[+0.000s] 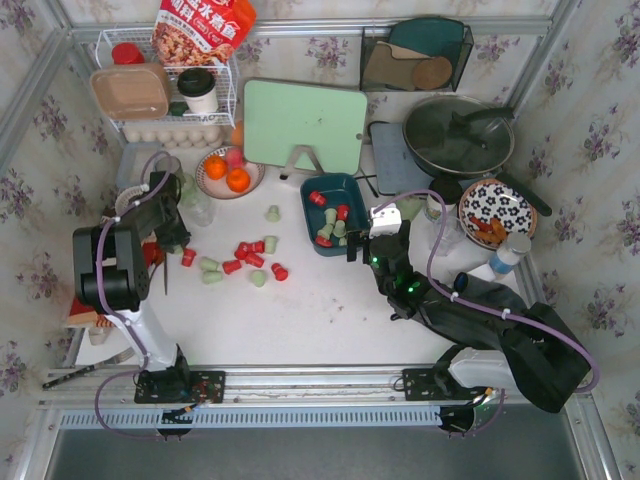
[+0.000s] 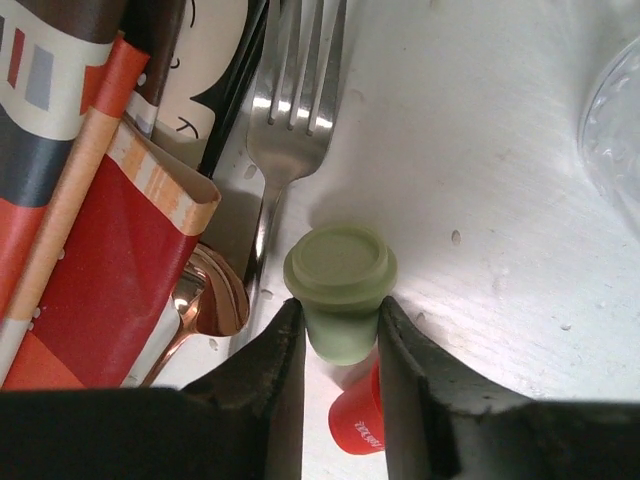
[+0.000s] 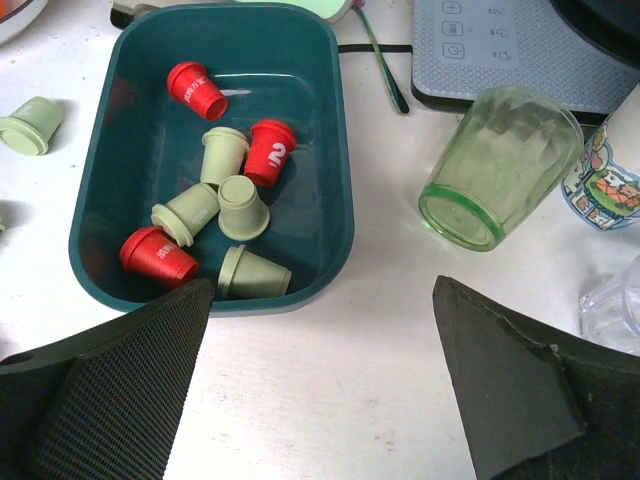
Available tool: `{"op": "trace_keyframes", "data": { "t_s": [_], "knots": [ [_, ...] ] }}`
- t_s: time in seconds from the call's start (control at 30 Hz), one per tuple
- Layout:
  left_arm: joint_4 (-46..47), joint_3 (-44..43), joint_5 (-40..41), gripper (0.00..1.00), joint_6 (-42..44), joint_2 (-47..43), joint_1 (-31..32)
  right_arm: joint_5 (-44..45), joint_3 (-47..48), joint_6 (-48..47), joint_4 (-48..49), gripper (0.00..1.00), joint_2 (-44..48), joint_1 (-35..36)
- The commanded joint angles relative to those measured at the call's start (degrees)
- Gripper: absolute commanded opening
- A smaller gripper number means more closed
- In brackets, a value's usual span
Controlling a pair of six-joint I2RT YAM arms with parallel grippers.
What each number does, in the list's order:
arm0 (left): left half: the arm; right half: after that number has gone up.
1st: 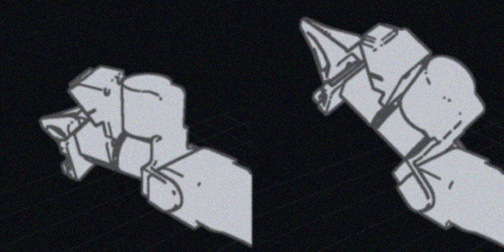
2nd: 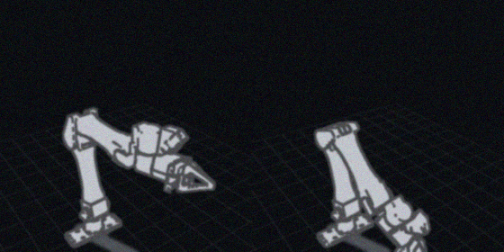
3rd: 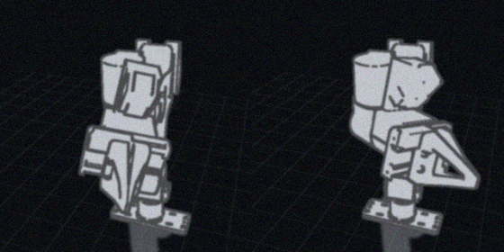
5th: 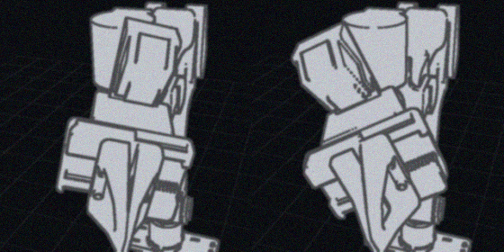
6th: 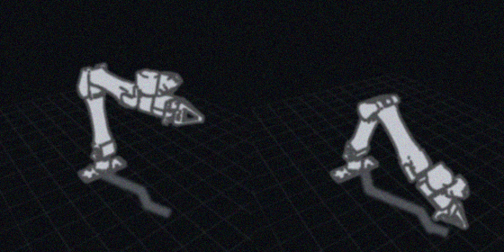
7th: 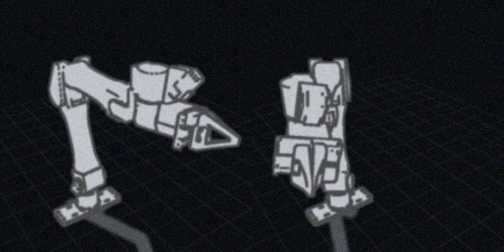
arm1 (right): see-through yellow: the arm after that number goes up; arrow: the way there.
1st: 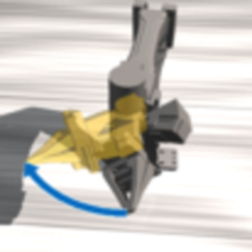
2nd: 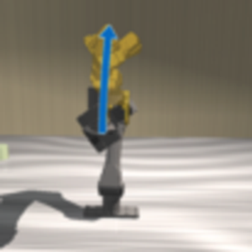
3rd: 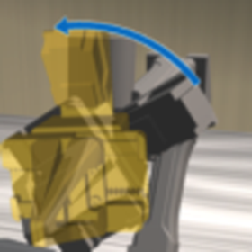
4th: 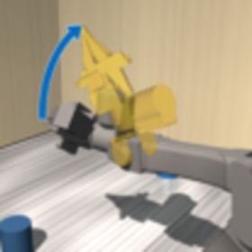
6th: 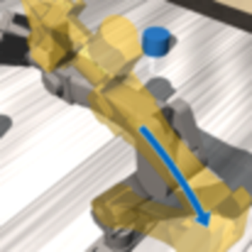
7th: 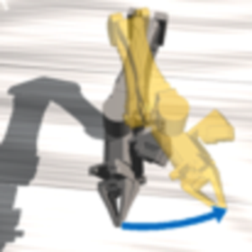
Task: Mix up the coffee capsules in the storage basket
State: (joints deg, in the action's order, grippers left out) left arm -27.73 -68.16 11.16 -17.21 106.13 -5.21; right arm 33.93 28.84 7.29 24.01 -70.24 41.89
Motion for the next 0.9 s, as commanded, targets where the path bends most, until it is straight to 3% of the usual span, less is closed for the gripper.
{"op": "trace_keyframes", "data": {
  "t_s": [0.0, 0.27, 0.53, 0.7, 0.87],
  "knots": [
    [-1.2, 0.1, 2.3, 0.26, 0.7, -0.2, 0.6, 0.1, 0.7, 0.4, 1.3, 1.00, -0.1, 0.0],
    [4.3, 5.4, 4.9, 0.22, -1.2, -11.0, 7.0, 0.1, 0.9, 0.4, 1.3, 1.00, -0.4, 0.0],
    [11.7, 9.3, 4.3, 0.23, -1.5, -24.5, 20.2, 0.5, 0.7, 0.4, 1.2, 1.00, -0.1, 0.1],
    [23.8, 7.7, -6.4, 0.23, 1.8, -22.9, 31.0, 0.8, 0.4, 0.9, 1.5, 1.00, 0.5, 0.0],
    [32.8, 1.6, -11.5, 0.23, 5.8, -12.8, 39.5, 2.0, -0.7, 0.6, 2.2, 1.00, 2.1, 0.0]
  ]
}}
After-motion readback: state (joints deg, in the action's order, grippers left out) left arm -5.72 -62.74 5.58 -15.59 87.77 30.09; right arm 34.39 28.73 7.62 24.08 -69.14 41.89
